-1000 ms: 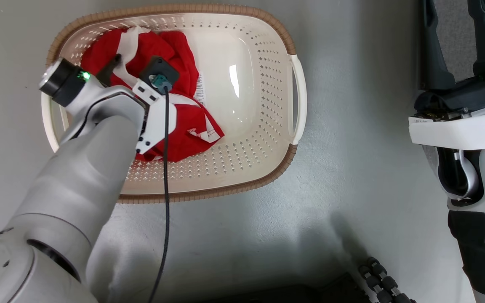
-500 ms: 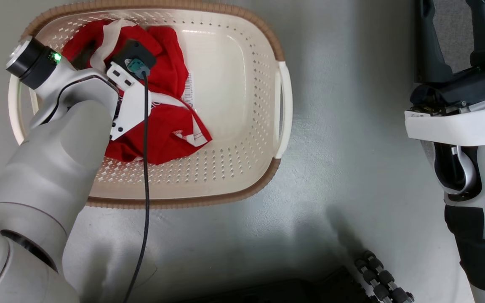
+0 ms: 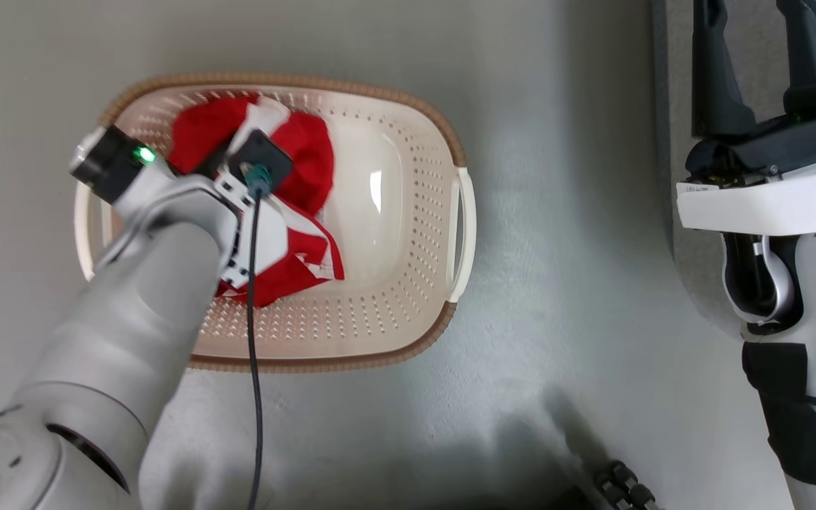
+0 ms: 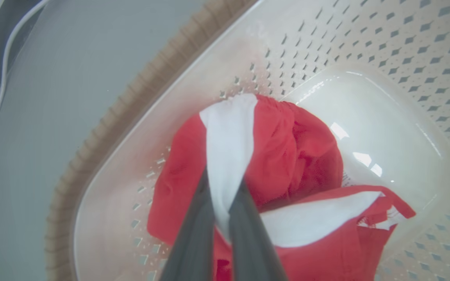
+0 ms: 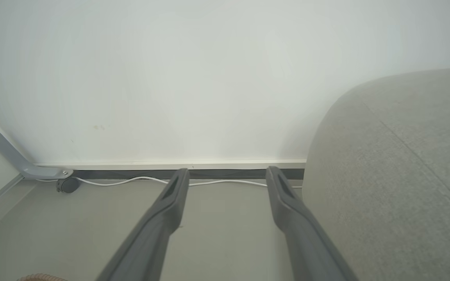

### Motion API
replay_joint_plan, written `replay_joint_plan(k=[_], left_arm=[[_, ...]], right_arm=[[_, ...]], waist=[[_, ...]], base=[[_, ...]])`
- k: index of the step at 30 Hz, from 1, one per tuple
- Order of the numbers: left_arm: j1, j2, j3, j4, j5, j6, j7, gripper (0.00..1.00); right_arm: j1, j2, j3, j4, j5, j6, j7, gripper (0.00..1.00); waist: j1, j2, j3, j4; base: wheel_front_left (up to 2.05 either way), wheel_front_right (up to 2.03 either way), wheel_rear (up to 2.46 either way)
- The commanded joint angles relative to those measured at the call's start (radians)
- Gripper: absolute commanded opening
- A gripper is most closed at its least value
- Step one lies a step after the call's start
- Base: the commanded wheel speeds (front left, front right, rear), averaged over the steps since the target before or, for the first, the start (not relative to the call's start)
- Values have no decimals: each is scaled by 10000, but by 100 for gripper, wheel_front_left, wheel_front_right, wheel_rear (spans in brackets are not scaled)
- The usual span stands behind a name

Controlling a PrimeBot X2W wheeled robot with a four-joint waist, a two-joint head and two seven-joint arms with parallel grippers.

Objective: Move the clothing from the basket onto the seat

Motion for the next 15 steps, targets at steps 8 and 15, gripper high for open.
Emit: replay_joint_plan(k=[8,15], left_arm=[[1237,-239,444,-133,-667,-472,-929,0],[2082,-432,913,-970,-1157,-294,-1000,0]], right_arm=[[1091,-191,23,387,-13,12,-57,100],[1754,-346,39,822,-95,12,-57,100]], waist=[[0,0,-2238,483],[0,0,-3639,866]], base=[[0,0,0],[0,0,0]])
